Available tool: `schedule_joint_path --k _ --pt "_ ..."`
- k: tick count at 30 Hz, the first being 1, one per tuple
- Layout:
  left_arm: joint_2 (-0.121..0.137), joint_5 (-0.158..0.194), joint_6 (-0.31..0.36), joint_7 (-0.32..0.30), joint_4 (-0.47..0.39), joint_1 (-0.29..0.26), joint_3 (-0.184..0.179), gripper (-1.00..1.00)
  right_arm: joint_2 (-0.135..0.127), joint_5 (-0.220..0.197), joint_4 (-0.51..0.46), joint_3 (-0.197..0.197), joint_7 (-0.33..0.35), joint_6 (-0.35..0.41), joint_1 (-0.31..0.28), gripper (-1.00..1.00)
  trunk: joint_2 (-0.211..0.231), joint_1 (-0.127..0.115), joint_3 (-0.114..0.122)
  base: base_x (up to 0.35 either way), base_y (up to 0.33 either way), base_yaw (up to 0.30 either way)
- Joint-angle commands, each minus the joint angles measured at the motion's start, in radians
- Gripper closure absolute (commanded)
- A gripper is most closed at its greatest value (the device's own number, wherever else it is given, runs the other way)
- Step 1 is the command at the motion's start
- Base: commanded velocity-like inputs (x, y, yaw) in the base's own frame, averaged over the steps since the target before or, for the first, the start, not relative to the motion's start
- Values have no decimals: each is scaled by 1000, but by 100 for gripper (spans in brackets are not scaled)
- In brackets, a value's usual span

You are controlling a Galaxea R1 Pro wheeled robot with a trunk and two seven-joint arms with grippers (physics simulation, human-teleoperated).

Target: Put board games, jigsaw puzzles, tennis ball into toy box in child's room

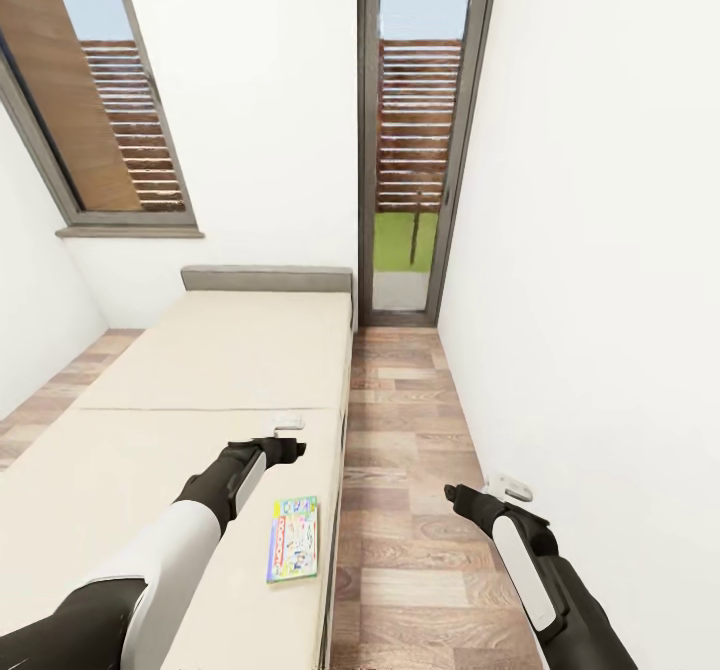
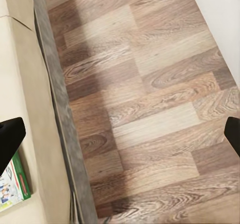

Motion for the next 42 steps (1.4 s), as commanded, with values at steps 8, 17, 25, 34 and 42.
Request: schedule_joint_path --k 8,17,25,34,42 --pt "-1 -11 -22 -5 -2 -1 8 -100 0 -11 -1 1 -10 1 -1 -100 -2 1 -15 0 0 0" --pt "-1 -12 -32 -5 -2 -1 8 -100 1 -11 -1 1 -10 2 -1 -100 -2 1 -30 0 0 0" --pt "-1 -12 -33 -5 -2 -1 8 -100 1 -11 -1 1 -9 2 -1 -100 -2 1 -43 0 0 0" --pt "-1 -12 -61 -5 -2 -1 8 -100 1 -11 -1 1 -9 1 -1 -100 -2 1 -58 0 0 0" --pt "-1 -12 -64 -5 -2 -1 8 -100 1 -11 8 1 -9 -1 -2 -100 -2 1 -71 0 0 0"
